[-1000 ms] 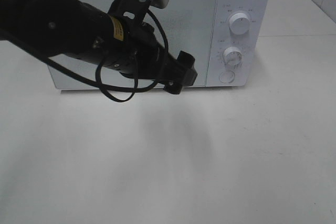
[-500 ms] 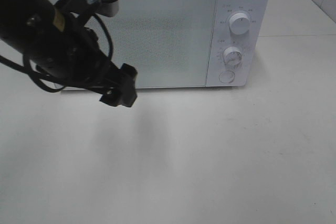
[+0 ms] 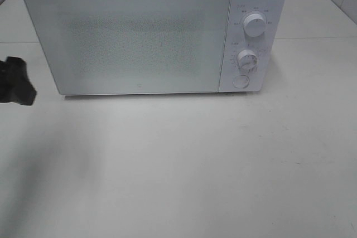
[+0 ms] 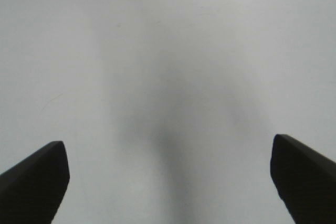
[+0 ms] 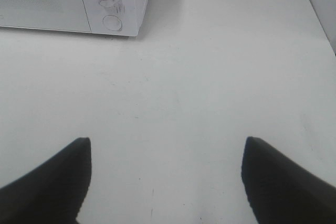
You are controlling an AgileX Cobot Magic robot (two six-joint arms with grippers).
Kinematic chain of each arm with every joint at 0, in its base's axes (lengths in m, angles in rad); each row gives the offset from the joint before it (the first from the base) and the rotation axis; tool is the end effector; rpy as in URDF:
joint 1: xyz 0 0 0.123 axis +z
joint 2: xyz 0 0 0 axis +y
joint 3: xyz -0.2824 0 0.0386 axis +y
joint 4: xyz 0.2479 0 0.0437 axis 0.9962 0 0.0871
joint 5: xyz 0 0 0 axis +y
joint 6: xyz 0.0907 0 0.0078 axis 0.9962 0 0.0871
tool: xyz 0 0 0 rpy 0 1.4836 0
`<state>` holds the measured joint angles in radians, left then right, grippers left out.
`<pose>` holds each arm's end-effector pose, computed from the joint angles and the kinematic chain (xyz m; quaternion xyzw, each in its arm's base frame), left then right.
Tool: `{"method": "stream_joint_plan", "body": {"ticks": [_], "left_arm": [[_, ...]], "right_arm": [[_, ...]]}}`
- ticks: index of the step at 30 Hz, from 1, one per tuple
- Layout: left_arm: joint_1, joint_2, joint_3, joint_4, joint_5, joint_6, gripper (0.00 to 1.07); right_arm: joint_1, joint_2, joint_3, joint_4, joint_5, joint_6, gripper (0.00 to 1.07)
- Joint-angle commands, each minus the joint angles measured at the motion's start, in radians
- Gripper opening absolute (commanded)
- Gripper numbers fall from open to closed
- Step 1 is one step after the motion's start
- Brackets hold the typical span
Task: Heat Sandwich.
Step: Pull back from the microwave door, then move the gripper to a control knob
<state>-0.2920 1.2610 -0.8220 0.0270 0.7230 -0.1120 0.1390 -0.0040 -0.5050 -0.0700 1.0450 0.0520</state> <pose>0.2273 -0.0666 0.2578 0.0947 0.9647 -0.0383 0.2427 -0.0047 -0.0062 0.2800 -0.0356 0.8455 0.0159 0.5326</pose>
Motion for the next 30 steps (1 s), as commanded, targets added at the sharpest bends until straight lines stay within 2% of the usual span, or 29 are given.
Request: {"method": "stream_joint_plan", "body": {"ticks": [1, 5, 14, 23, 30], "left_arm": [[0.08, -0.075, 0.041, -0.013, 0.028, 0.001, 0.98], [0.129, -0.164, 0.071, -0.021, 0.069, 0.0, 0.98], [0.128, -0.383, 0.127, -0.021, 0.206, -0.002, 0.98], [0.128, -0.618, 0.265, -0.039, 0.258, -0.001, 0.98], [0.128, -0.684, 0.313, -0.027, 0.303, 0.014, 0.98]], "right_arm": [[-0.004, -0.026, 0.001, 0.003, -0.004, -0.003, 0.76], [-0.004, -0.026, 0.001, 0.003, -0.004, -0.003, 0.76], [-0.004, -0.026, 0.001, 0.003, -0.004, -0.003, 0.76], [-0.004, -0.026, 0.001, 0.003, -0.004, -0.003, 0.76], [-0.004, -0.026, 0.001, 0.003, -0.004, -0.003, 0.76]]}}
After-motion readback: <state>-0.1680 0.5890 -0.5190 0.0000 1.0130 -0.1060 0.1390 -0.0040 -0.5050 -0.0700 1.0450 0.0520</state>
